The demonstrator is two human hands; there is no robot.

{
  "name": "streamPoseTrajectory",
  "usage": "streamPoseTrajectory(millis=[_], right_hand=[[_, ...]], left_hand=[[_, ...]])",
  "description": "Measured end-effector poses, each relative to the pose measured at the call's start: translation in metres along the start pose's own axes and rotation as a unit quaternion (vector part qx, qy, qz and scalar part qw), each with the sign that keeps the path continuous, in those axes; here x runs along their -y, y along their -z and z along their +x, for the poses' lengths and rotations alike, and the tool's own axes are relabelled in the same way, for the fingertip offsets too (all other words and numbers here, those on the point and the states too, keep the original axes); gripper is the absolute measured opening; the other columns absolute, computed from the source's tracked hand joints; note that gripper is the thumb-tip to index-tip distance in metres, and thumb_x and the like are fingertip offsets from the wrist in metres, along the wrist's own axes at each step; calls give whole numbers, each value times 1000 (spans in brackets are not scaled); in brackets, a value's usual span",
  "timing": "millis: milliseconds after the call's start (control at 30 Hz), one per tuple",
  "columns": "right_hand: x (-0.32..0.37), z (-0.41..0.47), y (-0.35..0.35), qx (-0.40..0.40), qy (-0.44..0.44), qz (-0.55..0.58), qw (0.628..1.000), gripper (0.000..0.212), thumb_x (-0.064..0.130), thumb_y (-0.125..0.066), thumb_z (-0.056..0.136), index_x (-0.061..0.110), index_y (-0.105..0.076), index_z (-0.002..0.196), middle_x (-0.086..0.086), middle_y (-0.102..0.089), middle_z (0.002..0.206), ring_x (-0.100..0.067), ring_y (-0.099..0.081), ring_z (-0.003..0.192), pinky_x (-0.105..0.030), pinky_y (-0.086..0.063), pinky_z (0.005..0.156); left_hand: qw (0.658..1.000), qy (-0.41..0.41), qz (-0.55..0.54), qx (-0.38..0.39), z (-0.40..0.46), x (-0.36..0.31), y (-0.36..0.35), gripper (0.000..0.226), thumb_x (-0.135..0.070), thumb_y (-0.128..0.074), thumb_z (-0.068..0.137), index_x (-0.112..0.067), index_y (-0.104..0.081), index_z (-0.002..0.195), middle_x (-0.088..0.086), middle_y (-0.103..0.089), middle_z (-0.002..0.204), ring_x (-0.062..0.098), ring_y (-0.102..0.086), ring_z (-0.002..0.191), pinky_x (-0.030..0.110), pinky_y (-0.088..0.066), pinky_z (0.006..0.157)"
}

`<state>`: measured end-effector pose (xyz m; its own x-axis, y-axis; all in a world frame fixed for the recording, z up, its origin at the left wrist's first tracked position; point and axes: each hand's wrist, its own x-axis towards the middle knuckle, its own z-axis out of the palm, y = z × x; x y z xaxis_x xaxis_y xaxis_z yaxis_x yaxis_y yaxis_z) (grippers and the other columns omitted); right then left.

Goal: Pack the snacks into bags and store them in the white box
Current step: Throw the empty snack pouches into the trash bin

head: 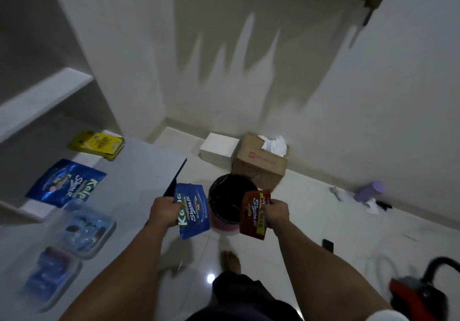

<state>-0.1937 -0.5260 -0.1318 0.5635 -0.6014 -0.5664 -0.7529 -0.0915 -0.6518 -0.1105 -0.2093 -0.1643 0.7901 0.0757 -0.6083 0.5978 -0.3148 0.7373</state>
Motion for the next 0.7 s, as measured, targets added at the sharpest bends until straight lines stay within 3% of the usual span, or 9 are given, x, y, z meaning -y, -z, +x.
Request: streamPoseTrajectory(millis=[133,333,467,567,700], right_hand=[[11,39,8,5,-12,-3,1000,20,7,-61,86,2,-78,96,-18,-76,89,-37,-74,81,-53,-63,79],[38,104,3,23,-32,-16,999,23,9,-56,89,2,-76,97,-17,-75,93,-35,-74,85,-50,-64,78],[48,150,-4,43,-48,-33,997,21,8,-56,85,2,-75,90,-19,-75,92,-37,-74,84,-54,-63,76],[58,176,-9,64,-54,-50,995,23,7,-54,86,3,-76,91,-17,-75,91,-35,-73,83,-44,-64,74],[65,214,-19,75,-55,-68,993,23,6,-54,88,3,-76,94,-15,-72,87,-33,-70,79,-34,-56,67]], left_hand=[[1000,17,15,11,10,-25,-32,4,-4,-73,81,-4,-75,77,18,-75,83,33,-74,80,54,-61,81],[997,53,48,13,72,-33,-87,13,-9,-74,84,-7,-72,72,20,-75,85,37,-74,81,63,-59,77],[994,68,87,9,104,-38,-129,14,-12,-70,86,-8,-63,75,34,-69,88,43,-72,81,67,-57,75],[990,73,123,16,127,-39,-161,15,-18,-66,86,-9,-63,75,34,-69,90,43,-72,79,57,-59,70],[988,85,129,17,149,-54,-197,19,-25,-62,78,-8,-60,69,30,-65,77,28,-62,64,45,-54,58]])
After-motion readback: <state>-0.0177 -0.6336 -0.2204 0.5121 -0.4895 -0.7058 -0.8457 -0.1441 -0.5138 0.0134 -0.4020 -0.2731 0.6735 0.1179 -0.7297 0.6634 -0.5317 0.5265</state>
